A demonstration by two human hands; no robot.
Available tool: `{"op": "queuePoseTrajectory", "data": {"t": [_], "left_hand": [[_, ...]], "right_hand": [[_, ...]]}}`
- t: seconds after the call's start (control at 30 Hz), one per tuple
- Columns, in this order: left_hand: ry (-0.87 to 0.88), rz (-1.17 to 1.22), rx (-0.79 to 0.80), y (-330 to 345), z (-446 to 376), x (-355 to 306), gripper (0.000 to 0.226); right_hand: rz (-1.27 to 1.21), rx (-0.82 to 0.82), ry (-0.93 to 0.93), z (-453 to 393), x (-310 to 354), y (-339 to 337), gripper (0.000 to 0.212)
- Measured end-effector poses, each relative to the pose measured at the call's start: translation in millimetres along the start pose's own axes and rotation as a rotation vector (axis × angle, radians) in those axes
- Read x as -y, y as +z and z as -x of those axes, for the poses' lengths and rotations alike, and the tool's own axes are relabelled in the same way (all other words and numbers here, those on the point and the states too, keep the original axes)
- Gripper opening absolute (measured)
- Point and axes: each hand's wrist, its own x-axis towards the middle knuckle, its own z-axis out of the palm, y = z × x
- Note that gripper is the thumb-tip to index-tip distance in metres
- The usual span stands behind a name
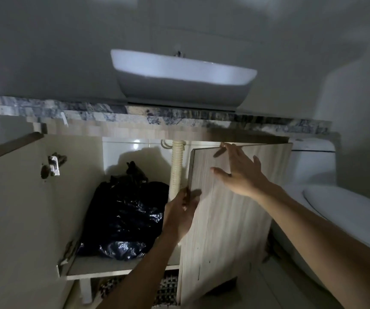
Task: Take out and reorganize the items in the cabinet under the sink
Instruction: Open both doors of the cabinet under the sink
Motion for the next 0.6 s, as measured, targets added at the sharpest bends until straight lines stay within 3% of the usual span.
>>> {"op": "queuePoseTrajectory", "data": {"t": [0.17,0.3,0.43,0.6], "left_hand": [[0.274,0.038,0.039,9.2,37.3,-11.2,0.015],[0.500,-0.083,0.151,11.2,58.7,-19.8,0.006],[0.765,-0.213,0.305,18.3,62.1,-36.3,0.032],[0.803,-0.202,0.416,60.1,79.9,-51.3,0.054]], "right_hand": [[-0.076,-0.081,-0.111,41.0,3.9,-9.2,0.060],[-0.060,-0.086,-0.005,71.1,3.9,-14.6,0.085],[-0.277,-0.184,0.030,110.6,-9.0,-19.4,0.074],[-0.328,-0.301,0.038,142.3,-23.7,-37.2,0.047]]}}
